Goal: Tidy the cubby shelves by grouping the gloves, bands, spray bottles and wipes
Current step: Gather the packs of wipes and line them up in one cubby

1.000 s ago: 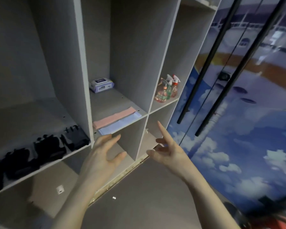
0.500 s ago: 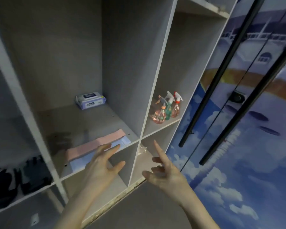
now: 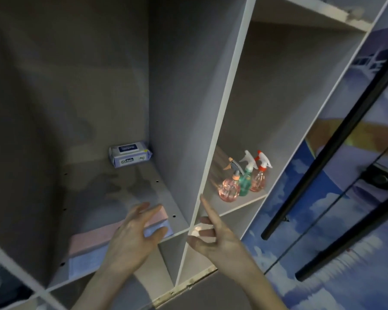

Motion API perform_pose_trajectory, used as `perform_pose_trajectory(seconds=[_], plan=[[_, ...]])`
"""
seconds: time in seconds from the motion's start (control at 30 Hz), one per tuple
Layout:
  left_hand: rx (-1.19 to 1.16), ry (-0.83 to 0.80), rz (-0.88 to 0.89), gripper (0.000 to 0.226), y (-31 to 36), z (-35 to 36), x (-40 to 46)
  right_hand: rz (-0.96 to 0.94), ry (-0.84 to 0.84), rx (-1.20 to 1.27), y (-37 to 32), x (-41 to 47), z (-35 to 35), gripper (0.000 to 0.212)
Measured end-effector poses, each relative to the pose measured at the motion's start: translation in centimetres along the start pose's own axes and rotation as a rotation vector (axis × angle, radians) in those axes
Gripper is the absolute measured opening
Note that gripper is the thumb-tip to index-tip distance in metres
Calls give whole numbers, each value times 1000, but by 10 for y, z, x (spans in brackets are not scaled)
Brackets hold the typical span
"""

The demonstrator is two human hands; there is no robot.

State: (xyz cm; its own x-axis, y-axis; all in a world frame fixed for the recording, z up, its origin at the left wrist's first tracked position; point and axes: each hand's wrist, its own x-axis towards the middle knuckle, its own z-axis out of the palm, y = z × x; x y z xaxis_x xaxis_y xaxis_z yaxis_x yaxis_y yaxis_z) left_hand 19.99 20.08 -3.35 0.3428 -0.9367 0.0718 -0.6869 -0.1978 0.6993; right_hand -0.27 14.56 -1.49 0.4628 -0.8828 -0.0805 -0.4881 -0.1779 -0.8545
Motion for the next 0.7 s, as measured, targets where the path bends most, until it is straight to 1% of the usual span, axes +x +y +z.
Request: perform_pose_trajectory(seconds=[0.1,0.17,0.3,0.5,0.7], plan=[[-23,87,-32,53,9,7,8,-76,-66,4,0,24,-11,84],[-29,159,-87,54,19,13,11,-126,-148,-17,2,40,-21,84],[-20,283,-190,53,27,20,10,-215,-241,-66,3,72,-29,83],[-10,356,-332,53,20,22,2,-281,-364,-194,15,113,-1,84],[-7,376,-459,55,-29,21,24,-300,-422,-210,30,166,47,86]])
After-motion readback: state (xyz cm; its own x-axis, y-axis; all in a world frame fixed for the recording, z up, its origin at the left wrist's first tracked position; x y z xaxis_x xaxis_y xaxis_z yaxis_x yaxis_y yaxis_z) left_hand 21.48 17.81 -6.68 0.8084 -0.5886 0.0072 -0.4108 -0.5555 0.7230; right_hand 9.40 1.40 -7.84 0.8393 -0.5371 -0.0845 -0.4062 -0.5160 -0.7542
